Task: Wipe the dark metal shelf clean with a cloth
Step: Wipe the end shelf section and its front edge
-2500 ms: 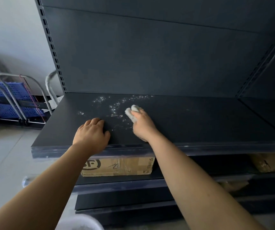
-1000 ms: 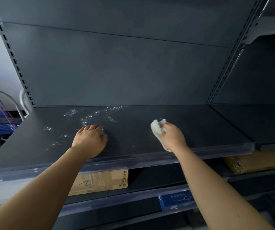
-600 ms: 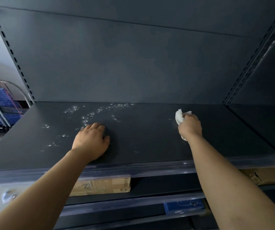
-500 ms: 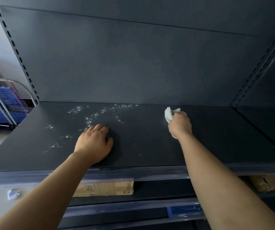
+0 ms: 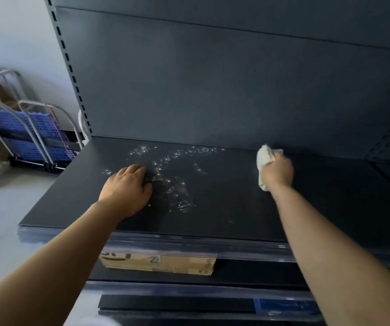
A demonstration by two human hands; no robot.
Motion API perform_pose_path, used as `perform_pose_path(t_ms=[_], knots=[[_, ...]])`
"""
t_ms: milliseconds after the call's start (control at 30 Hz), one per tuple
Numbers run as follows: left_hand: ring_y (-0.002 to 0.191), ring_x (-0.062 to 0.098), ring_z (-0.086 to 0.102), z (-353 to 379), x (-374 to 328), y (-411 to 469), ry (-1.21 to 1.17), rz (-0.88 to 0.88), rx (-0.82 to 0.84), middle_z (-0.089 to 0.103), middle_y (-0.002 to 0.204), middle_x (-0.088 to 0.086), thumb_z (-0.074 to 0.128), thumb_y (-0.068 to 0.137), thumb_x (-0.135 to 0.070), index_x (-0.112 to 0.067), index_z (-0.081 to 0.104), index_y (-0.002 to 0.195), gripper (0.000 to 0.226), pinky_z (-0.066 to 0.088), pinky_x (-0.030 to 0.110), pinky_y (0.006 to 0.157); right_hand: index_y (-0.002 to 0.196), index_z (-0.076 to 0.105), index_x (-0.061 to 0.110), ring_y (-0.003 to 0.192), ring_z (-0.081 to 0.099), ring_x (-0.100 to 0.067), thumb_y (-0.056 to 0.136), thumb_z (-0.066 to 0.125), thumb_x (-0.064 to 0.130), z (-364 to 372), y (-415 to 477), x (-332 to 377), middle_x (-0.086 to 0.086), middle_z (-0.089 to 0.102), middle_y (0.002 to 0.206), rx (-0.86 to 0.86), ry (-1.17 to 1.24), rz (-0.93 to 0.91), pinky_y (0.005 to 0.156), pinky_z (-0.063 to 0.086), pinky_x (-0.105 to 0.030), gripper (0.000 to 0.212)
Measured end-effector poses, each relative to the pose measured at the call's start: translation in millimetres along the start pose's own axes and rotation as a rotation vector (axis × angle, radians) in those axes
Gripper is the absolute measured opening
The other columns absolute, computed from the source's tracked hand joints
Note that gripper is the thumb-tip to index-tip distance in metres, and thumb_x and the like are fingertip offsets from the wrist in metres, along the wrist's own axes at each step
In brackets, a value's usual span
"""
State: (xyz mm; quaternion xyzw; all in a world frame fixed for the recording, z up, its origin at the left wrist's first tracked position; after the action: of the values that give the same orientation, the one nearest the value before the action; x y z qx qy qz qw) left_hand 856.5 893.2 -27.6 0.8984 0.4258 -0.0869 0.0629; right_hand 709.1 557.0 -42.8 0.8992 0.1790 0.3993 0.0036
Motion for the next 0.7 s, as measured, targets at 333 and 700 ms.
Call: perform_pose_path(t_ms=[333, 700], knots=[[0.135, 0.02, 0.037, 0, 30, 8, 0.026, 0.048, 0.004, 0.039, 0.149, -0.006, 0.041, 0.093, -0.044, -0.021, 0.042, 0.14, 0.052, 0.035, 0.036, 0.106, 0.121, 0.049, 0.002, 0.12, 0.05, -0.033, 0.075, 0.056, 0.002, 74, -3, 70, -0.02, 0.053, 0.126, 0.182, -0.559, -0.221, 0.098, 0.044, -0.037, 0.046], [0.137, 0.021, 0.034, -2, 40, 4, -0.046, 0.107, 0.026, 0.037, 0.15, -0.004, 0.044, 0.093, -0.039, -0.018, 0.039, 0.141, 0.053, 0.03, 0.034, 0.109, 0.12, 0.064, 0.018, 0.097, 0.064, -0.021, 0.086, 0.045, 0.003, 131, -124, 175, -0.002, 0.067, 0.112, 0.547, 0.2, -0.341, 0.08, 0.051, -0.029, 0.042]])
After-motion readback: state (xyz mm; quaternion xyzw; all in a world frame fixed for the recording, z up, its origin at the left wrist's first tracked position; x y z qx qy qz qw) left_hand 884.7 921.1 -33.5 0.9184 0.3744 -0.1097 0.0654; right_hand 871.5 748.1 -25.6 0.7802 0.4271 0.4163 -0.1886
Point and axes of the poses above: each hand's wrist, its own y-axis towards the middle knuckle, its own z-axis out of the palm, x = y × z, the point moved 4 cm from there along y, towards the middle knuckle
